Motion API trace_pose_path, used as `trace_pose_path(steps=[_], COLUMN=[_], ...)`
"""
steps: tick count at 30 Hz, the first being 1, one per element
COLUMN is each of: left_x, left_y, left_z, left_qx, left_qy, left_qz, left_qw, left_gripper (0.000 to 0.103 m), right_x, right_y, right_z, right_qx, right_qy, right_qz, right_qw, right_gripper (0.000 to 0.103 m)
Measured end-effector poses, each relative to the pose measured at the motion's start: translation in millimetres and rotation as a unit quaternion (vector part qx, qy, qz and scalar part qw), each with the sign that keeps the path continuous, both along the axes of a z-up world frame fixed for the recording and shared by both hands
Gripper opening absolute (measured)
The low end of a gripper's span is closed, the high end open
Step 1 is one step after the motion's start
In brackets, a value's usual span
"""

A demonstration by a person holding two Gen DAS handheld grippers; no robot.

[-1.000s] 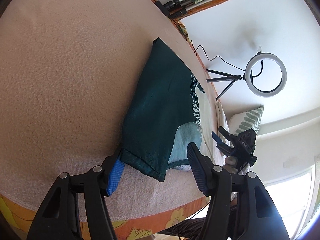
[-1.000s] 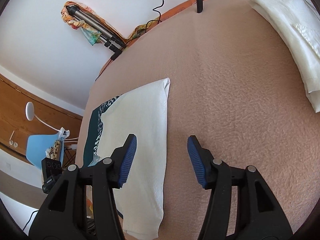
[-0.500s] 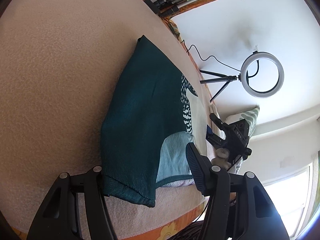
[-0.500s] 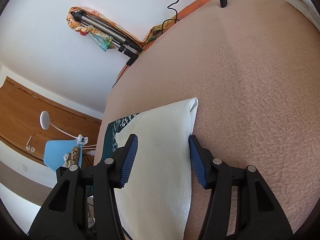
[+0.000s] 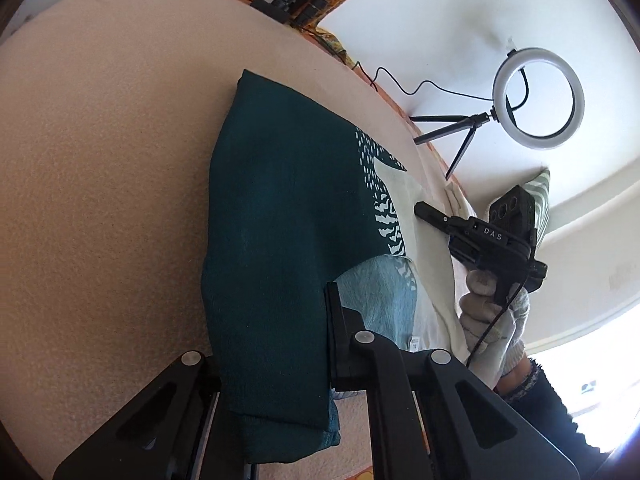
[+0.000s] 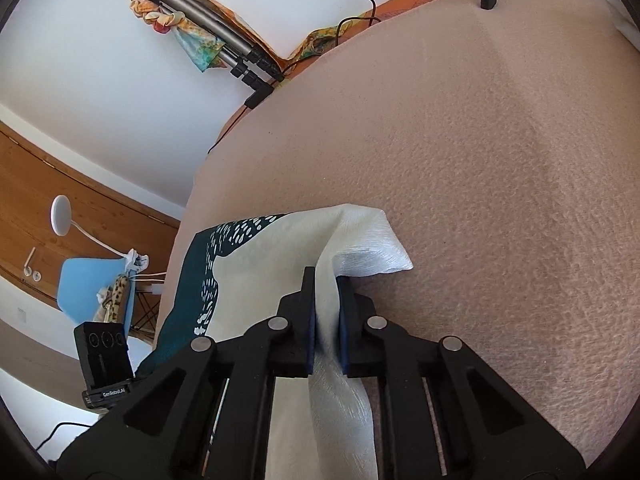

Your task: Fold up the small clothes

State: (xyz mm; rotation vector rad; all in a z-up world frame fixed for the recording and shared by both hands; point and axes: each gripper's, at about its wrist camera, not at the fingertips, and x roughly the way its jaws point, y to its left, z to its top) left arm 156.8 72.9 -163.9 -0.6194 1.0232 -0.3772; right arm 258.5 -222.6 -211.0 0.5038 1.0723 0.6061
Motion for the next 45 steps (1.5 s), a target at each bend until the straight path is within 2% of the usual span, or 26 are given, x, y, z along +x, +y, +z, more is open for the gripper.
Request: trace_pose_path(steps=[3,7,11,15,22,32,41,45], left_x=[-4,-10,-15,-19,-22,-25,-20,-12], left_y=[-14,-31,-41,-48,-61,-73,-103,-119], left_z=[13,23,28,35,44,59,75,82], left_qx=[0.060,0.128,0.152,0.166,0.169,0.147,0.144,0.127], left_qy=[-0.037,-0.074,-0.093,-0.114,-0.136,-0.157,-0.185,-0.195], left_qz=[-0.022,-0.050,-0.062,-0.071,-0.079,-0.085,-0.107,-0.113], left_qw=[0.9973,0.9878,0.9820,0.9770,0.9731,0.9729,0.9663,0.9660], left_gripper=[0.006,0.006,0.005,0.005,0.005,0.005,0.005,0.005], right_x=[-4,-9,-15,-21,-33,-54,-76,-85], right_y=[10,21,33,42,44,31,-3,-27], right_z=[11,26,42,56,74,101,125,135], right_qx=[-0.047,-0.093,-0.128,-0.135,-0.144,-0.144,-0.144,-0.149], right_qy=[-0.023,-0.051,-0.077,-0.099,-0.127,-0.158,-0.180,-0.190], right_qz=[0.004,0.004,0.008,0.019,0.019,0.010,-0.012,-0.025], right_qw=[0.999,0.994,0.989,0.986,0.981,0.977,0.973,0.970], right_gripper=[0.006,0.005,0.004,0.004,0.004,0.004,0.004,0.004])
